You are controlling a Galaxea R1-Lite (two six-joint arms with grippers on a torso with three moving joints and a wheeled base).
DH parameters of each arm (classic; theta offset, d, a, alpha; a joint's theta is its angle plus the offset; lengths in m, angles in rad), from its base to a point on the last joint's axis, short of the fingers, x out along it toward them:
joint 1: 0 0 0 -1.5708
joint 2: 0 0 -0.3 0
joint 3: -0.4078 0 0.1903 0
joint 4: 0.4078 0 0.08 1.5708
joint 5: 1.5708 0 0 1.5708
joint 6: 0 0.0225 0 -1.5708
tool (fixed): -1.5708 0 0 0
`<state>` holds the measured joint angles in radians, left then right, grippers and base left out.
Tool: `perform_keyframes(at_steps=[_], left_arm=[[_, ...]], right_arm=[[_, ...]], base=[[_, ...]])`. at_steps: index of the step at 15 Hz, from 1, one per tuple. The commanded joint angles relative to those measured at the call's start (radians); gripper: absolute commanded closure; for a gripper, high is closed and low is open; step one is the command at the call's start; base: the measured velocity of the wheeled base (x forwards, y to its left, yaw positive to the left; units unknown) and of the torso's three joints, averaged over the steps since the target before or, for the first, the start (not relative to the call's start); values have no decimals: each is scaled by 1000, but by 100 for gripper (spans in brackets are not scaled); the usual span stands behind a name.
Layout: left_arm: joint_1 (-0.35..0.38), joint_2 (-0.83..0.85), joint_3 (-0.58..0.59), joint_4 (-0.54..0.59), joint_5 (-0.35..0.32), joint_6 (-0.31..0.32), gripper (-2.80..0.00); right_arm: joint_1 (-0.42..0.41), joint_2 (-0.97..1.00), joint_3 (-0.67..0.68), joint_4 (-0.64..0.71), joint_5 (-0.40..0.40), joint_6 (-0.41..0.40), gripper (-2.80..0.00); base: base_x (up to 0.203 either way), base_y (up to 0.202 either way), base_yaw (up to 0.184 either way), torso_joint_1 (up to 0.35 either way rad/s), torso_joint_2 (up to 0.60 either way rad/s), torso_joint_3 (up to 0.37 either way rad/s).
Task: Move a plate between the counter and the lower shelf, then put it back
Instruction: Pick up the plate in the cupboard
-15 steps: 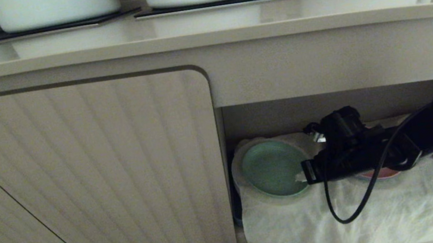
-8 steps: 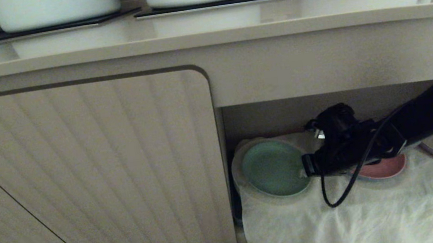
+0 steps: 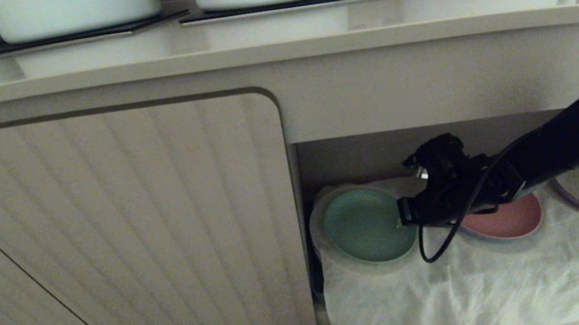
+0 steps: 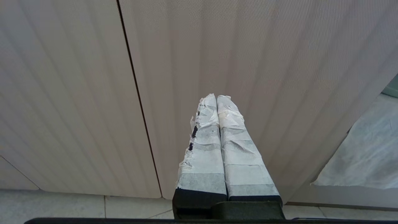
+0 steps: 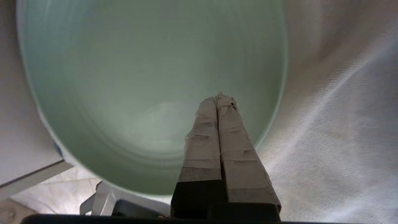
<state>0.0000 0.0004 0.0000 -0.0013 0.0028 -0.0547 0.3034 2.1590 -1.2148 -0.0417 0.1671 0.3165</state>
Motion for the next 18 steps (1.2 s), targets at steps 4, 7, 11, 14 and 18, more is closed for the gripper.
perform_keyframes(at_steps=[4, 7, 11, 14, 18], left_arm=[[0, 0, 0, 0, 0, -1, 0], [0, 0, 0, 0, 0, -1, 0], [0, 0, 0, 0, 0, -1, 0], [0, 0, 0, 0, 0, -1, 0], [0, 0, 0, 0, 0, -1, 0]], right_arm=[[-1, 1, -6, 20, -6, 1, -280], [-12, -7, -6, 20, -28, 1, -280], [-12, -18, -3, 20, -43, 1, -280], [-9, -19, -6, 14, -43, 1, -280], [-2, -35, -22, 15, -41, 83, -280]], base=[[0, 0, 0, 0, 0, 0], [0, 0, 0, 0, 0, 0], [0, 0, 0, 0, 0, 0], [0, 0, 0, 0, 0, 0], [0, 0, 0, 0, 0, 0]])
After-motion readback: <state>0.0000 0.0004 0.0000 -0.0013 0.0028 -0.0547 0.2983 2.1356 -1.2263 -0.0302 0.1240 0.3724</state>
